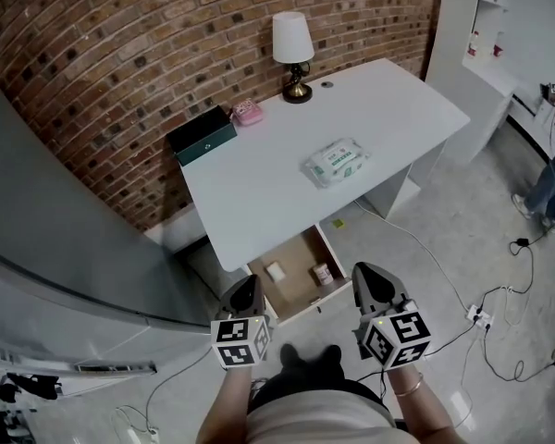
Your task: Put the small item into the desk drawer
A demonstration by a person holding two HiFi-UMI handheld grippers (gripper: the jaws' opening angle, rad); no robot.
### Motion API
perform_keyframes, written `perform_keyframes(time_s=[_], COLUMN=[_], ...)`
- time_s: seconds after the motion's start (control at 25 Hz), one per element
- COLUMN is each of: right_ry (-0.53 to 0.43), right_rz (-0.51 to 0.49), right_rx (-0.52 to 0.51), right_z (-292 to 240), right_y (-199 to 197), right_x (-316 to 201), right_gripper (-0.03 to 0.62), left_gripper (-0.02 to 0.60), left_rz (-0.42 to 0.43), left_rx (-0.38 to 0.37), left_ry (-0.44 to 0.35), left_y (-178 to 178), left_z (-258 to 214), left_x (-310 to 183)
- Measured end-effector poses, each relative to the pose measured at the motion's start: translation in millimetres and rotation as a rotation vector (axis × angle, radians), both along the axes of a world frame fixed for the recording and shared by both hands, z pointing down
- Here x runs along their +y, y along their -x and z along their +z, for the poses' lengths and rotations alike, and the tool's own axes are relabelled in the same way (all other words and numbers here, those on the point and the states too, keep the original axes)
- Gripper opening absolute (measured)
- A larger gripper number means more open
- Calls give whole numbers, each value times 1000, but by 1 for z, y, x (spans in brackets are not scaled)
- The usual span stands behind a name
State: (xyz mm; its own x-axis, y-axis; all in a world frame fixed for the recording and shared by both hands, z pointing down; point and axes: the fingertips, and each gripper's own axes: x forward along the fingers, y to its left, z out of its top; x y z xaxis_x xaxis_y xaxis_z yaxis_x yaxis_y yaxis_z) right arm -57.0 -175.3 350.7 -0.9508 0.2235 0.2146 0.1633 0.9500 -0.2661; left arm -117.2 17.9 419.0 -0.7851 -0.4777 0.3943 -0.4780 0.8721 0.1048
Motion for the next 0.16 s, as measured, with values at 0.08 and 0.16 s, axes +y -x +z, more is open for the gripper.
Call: perform_keyframes(time_s=[0.08, 0.16], right_ry=[-1, -2], right_rz=[0, -1], right_rx=[-1, -4], right_z=[0, 0], right_y=[1, 2], right_x=[-4, -8], right_gripper=[6, 6], left_gripper=[20, 20], left_rz=[-6, -11], left_rx=[0, -1], left_ry=[1, 3], left_y=[1, 3], left_z=[1, 1], left_x=[-2, -4])
